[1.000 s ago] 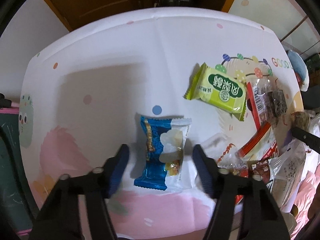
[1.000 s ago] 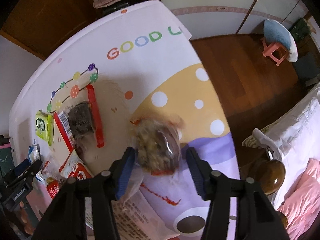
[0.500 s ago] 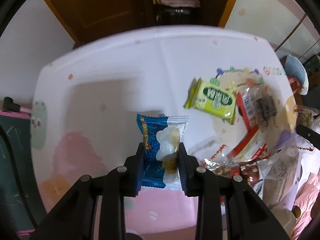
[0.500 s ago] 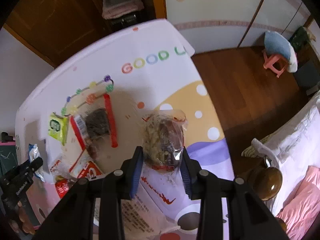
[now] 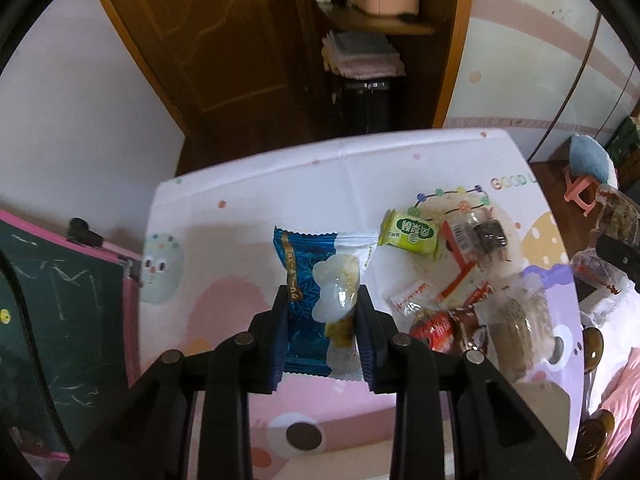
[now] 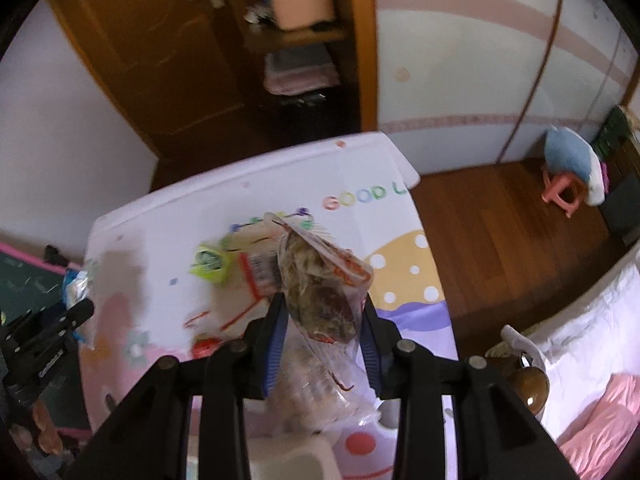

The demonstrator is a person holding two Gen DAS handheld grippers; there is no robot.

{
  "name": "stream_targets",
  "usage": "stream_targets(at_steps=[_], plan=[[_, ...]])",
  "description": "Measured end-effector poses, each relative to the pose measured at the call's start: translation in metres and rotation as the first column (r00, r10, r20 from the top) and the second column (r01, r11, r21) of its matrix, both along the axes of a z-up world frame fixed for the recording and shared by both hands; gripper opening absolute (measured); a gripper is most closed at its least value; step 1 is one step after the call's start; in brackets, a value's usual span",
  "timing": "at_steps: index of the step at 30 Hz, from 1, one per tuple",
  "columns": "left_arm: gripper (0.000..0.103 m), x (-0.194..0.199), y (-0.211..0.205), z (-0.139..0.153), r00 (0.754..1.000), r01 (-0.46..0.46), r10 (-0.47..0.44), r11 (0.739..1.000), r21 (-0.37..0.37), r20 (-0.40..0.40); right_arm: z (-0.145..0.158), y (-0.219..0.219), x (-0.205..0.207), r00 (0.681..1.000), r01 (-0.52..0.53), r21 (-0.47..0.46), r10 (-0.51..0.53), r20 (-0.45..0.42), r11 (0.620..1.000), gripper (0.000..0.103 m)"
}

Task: Organize snacks
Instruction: 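Carry the blue snack and cluster bag into the tray and release both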

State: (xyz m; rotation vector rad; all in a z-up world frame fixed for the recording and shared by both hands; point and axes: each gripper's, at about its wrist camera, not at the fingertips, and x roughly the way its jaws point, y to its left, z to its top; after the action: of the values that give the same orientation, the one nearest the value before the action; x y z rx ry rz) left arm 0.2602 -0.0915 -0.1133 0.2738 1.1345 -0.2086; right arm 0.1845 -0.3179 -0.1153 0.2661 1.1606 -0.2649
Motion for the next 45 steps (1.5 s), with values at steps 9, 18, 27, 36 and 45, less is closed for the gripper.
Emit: stream_targets(at_steps=[9,18,27,36,45], plan=[[0.028,-0.062,0.020,0.063,0.996,0.006,-0.002,0.999,-0.040,0.090,0.051,0.050,-0.047,0.989,-0.132,-0.004,0.132,0.072,0.991,0.034],[0.028,-0.132,0.048,0.107,0.993,0.051,-0.031,0.983,-0.175,0.112,0.081,0.086,-0.100,0.969,-0.222,0.017,0.219,0.118,0.975,0.034],[0.028,-0.190,0.066,0.119,0.992,0.075,-0.049,0.971,-0.225,0.116,0.099,0.121,-0.148,0.945,-0.302,0.026,0.296,0.141,0.953,0.034],[0.028,-0.228,0.060,0.102,0.996,0.074,-0.062,0.971,-0.227,0.062,0.095,0.141,-0.183,0.936,-0.335,0.026,0.330,0.119,0.942,0.034],[0.028,-0.244,0.053,0.073,0.998,0.057,-0.058,0.975,-0.215,0.002,0.077,0.145,-0.201,0.946,-0.320,0.025,0.318,0.070,0.947,0.034]])
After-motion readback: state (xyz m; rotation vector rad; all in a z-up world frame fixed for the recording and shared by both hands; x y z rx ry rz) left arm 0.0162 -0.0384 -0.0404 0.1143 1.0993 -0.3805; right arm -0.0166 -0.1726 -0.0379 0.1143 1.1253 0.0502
